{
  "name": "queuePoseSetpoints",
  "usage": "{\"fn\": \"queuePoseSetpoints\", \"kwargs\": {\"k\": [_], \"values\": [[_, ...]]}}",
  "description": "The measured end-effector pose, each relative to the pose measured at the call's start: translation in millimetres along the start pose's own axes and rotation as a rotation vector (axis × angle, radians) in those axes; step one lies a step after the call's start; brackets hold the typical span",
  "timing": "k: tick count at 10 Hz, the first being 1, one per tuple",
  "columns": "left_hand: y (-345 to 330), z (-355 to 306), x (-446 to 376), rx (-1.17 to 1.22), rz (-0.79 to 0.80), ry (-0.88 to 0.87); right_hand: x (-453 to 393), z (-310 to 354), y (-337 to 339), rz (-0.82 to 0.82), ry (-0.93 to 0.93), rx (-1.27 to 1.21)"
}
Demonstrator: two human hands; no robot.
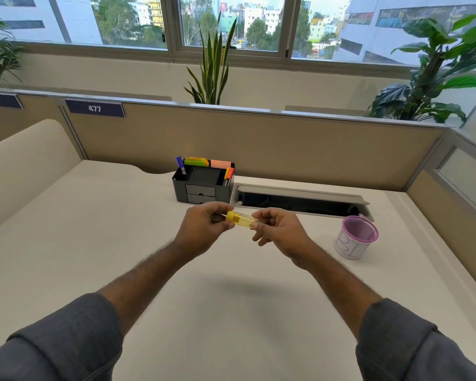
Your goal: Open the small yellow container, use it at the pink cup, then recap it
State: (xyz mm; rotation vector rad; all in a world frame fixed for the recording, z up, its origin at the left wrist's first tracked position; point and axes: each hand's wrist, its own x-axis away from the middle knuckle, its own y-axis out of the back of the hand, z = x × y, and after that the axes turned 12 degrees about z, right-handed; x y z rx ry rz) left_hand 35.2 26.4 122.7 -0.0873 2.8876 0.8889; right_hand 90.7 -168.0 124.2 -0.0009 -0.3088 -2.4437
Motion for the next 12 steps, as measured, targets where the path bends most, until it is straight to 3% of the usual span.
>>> {"fn": "queuePoseSetpoints", "kwargs": {"k": [4, 7, 12], "values": [[64.0, 60.7, -103.3, -0.228, -0.06, 0.021, -151.2, 4.6, -16.1, -0.202, 0.157, 0.504], [87.1, 130.7, -168.9, -0.308, -0.06, 0.115, -265.6, -23.2, -43.4, -0.289, 0.083, 0.673], [97.8, 169.6, -183.9, -0.46, 0.151, 0.187, -288.4, -44.1, -59.1, -0.187, 0.018, 0.868]]}}
